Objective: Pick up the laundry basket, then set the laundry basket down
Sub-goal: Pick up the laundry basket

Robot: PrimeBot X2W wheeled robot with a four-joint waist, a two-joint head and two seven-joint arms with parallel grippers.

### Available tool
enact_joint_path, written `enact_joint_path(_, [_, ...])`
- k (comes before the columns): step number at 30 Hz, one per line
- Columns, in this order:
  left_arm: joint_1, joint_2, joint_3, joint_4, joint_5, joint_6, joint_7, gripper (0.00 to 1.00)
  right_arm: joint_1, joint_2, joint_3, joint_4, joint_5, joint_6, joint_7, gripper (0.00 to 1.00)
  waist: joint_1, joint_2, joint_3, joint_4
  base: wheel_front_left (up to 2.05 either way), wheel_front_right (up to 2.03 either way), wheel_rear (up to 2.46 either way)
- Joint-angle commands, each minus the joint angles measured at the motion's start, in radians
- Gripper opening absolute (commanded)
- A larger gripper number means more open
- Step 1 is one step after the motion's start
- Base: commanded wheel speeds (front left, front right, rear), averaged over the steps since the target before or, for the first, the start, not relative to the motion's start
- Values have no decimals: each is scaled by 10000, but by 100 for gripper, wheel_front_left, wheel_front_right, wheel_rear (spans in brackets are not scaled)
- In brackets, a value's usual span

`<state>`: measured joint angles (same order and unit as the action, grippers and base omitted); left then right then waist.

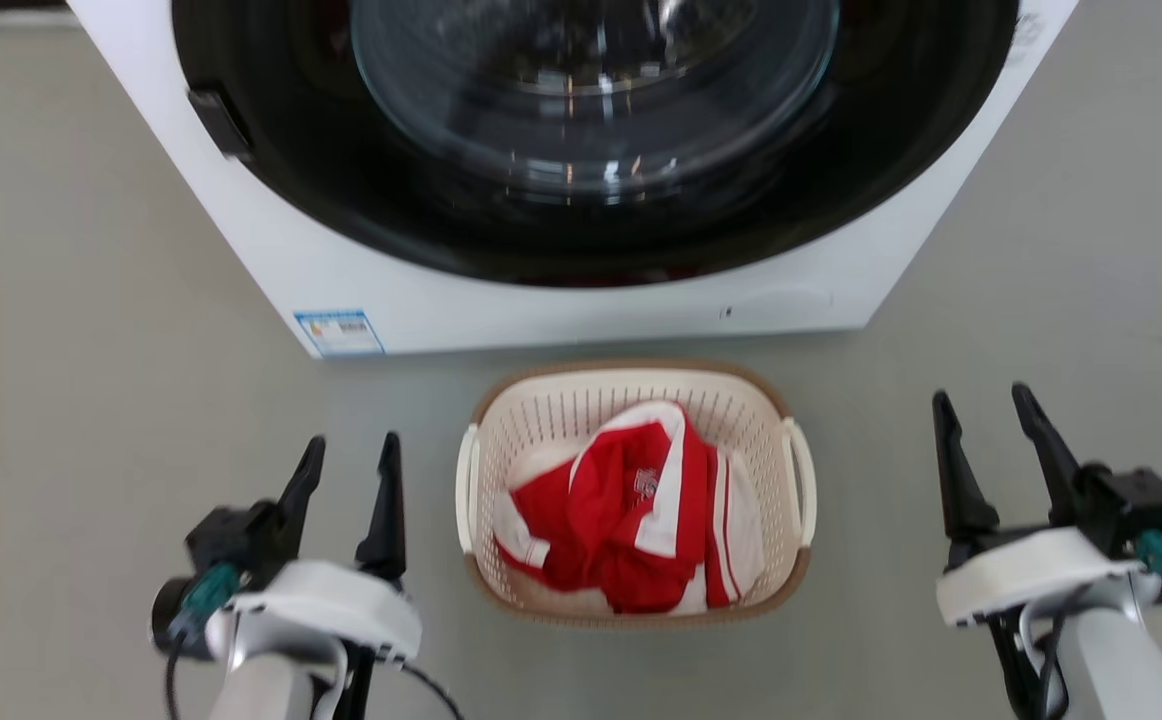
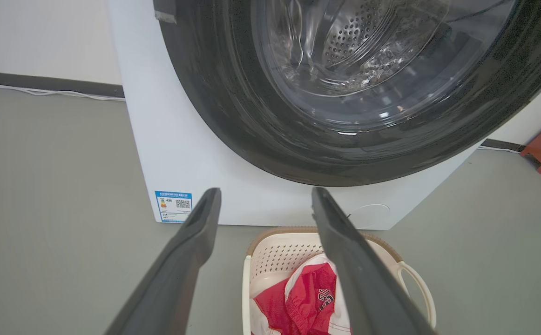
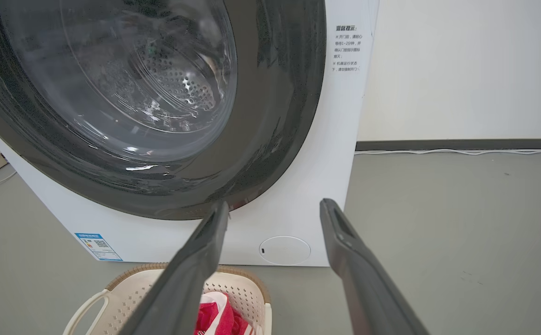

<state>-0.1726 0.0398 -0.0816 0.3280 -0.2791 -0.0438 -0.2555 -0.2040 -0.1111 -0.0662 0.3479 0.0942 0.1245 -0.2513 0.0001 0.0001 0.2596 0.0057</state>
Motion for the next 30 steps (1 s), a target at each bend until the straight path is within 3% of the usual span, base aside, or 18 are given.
enact_joint_path(1, [-568,104,164,75,102,127,-63,100,-432,-78,208,21,6,62,-105,100,0,-1,562,67,0,0,0])
enact_joint_path(18, [-3897,104,-1120,3588,-538,458,-63,100,-3350,-634,1099,4016,134,62,-105,100,0,-1,3298,325,0,0,0])
enact_joint_path(30, [-5424,104,-2043,5021,-972,677,-63,100,-4466,-691,1428,4735,245,62,-105,100,0,-1,4832,388,0,0,0])
